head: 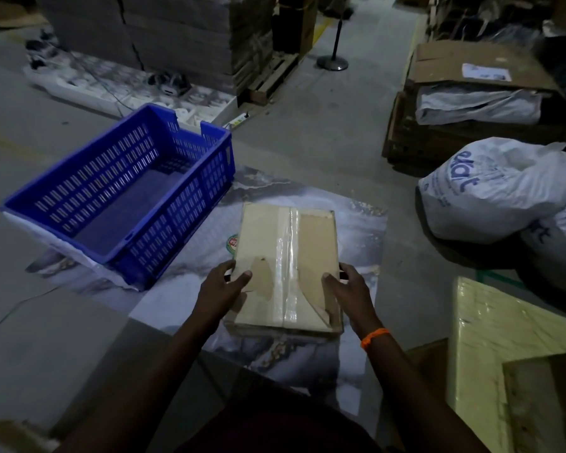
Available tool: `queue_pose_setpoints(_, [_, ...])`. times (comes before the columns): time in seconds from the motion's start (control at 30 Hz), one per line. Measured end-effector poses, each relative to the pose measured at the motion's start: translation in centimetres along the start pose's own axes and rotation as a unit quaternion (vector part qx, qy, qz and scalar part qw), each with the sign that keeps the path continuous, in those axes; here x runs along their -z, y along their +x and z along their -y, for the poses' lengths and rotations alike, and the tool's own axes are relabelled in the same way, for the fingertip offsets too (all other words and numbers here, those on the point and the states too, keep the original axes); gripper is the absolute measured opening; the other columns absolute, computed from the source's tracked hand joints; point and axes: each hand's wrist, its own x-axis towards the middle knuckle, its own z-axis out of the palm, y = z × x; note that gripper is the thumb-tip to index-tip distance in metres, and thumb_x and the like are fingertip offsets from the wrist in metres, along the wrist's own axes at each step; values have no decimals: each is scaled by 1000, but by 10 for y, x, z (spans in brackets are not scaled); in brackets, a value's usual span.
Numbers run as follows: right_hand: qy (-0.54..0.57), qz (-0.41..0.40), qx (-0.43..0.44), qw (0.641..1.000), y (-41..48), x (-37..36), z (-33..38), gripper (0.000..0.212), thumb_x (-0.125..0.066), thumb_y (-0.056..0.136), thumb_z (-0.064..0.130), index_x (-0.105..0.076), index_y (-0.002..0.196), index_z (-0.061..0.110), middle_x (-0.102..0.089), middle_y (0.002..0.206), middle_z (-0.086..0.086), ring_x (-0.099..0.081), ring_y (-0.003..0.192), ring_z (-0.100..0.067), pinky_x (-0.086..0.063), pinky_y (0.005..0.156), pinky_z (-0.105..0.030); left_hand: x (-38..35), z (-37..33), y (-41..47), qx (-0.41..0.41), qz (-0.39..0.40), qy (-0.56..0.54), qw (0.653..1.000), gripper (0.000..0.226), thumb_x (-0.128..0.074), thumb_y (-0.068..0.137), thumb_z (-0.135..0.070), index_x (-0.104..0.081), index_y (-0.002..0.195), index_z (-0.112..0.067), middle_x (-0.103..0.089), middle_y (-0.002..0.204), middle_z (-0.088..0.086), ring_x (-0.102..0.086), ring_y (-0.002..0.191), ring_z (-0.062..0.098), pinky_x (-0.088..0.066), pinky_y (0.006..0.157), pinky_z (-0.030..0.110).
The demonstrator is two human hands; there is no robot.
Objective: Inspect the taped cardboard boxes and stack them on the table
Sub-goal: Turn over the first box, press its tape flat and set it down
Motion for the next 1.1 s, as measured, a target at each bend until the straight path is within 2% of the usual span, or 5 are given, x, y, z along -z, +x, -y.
queue_pose_setpoints(0.27, [-28, -13, -10, 999, 22, 0, -6, 32, -73, 95, 26, -67, 123, 12, -73, 113, -5, -70, 99, -16, -51, 70, -17, -2, -19, 18, -18, -22, 29, 999, 45, -66, 98, -27, -55, 140, -14, -63, 131, 0, -65, 100, 14, -55, 76, 31])
queue_pose_setpoints(0.4, [-48, -23, -7, 999, 45, -1, 10, 32, -74, 94, 24, -69, 123, 10, -74, 112, -5, -68, 88, -7, -49, 62, -11, -7, -36, 36, -36, -23, 86, 995, 41, -63, 99, -26, -59, 138, -13, -64, 134, 7, -60, 105, 17, -50, 90, 33])
queue_pose_setpoints(0.67, [-72, -25, -25, 997, 91, 0, 27, 49, -70, 96, 36, -61, 138, 11, -68, 118, -2, -66, 110, -23, -55, 98, -43, -10, -48, 74, -25, 4, 129, 991, 42, -60, 100, -31, -59, 138, -14, -66, 130, 8, -63, 114, 23, -51, 103, 47])
queue_pose_setpoints(0.83, [-7, -12, -31, 999, 95, -9, 32, 21, -62, 101, 36, -73, 109, 21, -74, 103, 1, -69, 103, -26, -54, 88, -39, -19, -59, 86, -16, -4, 92, 996, 27, -60, 98, -31, -67, 121, -19, -72, 114, 6, -67, 100, 20, -55, 96, 46])
queue_pose_setpoints(1.1, [8, -39, 51, 998, 65, 8, 64, 33, -67, 94, 39, -72, 120, 20, -75, 113, 5, -68, 107, -15, -54, 99, -45, -6, -78, 56, -68, -40, -27, 996, 33, -65, 93, -35, -69, 125, -27, -72, 119, -1, -67, 111, 17, -54, 100, 50])
